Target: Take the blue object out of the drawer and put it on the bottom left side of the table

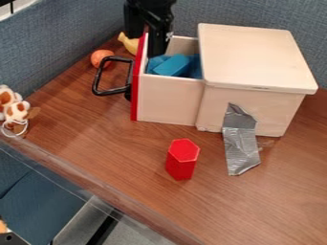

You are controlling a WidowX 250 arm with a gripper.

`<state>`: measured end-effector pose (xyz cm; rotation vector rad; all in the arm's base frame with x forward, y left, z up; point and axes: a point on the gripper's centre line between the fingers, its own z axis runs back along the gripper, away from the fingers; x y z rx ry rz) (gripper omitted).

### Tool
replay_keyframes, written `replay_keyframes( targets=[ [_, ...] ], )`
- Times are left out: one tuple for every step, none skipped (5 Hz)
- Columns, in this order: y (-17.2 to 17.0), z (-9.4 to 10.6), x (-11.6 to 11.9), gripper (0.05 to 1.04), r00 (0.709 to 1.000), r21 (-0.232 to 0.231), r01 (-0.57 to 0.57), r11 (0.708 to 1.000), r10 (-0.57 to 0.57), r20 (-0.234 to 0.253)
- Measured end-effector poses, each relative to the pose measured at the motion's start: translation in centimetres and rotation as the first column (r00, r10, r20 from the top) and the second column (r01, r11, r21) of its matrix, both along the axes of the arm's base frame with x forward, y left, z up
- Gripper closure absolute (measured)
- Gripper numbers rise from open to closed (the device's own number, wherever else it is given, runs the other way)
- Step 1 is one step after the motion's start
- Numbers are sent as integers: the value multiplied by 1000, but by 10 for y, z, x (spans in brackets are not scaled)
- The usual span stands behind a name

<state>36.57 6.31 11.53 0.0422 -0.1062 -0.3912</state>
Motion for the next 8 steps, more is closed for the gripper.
replay_keyframes(
  targets=[
    [1,3,3,83,1000,-19,-5,1000,5,18],
    [-1,4,7,83,1000,-21,2,1000,-2,26],
    [-12,4,9,83,999,-35,17,999,-16,34],
    [-24,-5,7,83,999,-30,34,999,-33,26],
    [-28,-9,7,83,999,-20,41,999,-40,32],
    [-29,-19,5,83,998,-23,41,999,-41,38],
    [-27,-27,5,84,998,-15,31,999,-30,59],
    [-24,-29,7,83,997,-25,15,1000,-13,81]
  ],
)
